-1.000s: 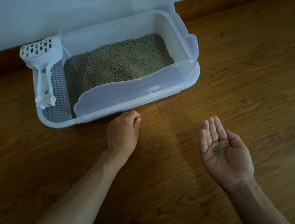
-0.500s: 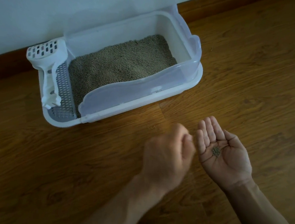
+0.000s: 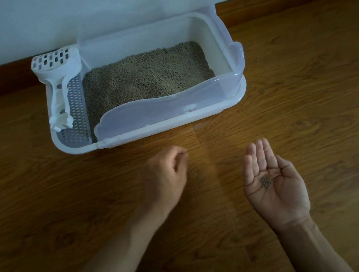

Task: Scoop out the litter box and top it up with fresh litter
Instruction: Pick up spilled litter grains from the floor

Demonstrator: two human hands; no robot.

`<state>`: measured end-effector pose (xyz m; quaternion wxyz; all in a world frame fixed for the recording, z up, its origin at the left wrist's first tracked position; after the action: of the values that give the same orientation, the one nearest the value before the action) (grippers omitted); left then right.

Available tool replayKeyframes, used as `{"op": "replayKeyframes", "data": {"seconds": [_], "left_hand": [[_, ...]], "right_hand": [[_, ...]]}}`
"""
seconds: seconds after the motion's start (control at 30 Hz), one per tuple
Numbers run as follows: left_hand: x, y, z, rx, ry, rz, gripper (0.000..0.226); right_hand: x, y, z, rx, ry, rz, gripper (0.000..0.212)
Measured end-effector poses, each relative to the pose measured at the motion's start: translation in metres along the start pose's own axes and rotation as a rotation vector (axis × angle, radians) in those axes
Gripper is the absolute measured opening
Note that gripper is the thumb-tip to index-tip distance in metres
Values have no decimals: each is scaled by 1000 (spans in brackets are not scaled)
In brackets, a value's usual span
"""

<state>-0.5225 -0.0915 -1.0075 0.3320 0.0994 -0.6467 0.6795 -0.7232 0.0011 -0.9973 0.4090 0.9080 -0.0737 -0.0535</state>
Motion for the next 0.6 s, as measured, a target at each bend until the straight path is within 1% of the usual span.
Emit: {"op": "replayKeyframes", "data": {"seconds": [0.1, 0.2, 0.3, 0.4, 0.43, 0.6], "left_hand": [[-26, 1, 10, -101, -37, 180, 24], [-29, 3, 16, -165, -21, 250, 35], [-29, 7, 20, -163, 7, 254, 27], [-29, 9, 23, -142, 71, 230, 6], [-29, 10, 25, -142, 95, 230, 5], [-37, 14, 27, -121, 228, 300, 13]], "right_hand": [[2, 4, 0, -49, -37, 76, 41], [4, 4, 1, -62, -22, 48, 42], [2, 3, 0, -92, 1, 34, 44], [1, 1, -1, -103, 9, 37, 47], [0, 0, -1, -85, 6, 39, 48], [5, 6, -5, -59, -26, 25, 48]]}}
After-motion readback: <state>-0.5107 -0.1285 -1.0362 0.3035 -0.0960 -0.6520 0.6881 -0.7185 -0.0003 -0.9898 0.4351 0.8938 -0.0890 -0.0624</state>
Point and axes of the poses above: each hand's wrist, its own z-axis towards the middle knuckle, its own y-axis out of the palm, x = y × z, the point moved 1 cm from there along z, towards the middle knuckle, and after that the axes turned 9 degrees about z, right-handed, at the moved point
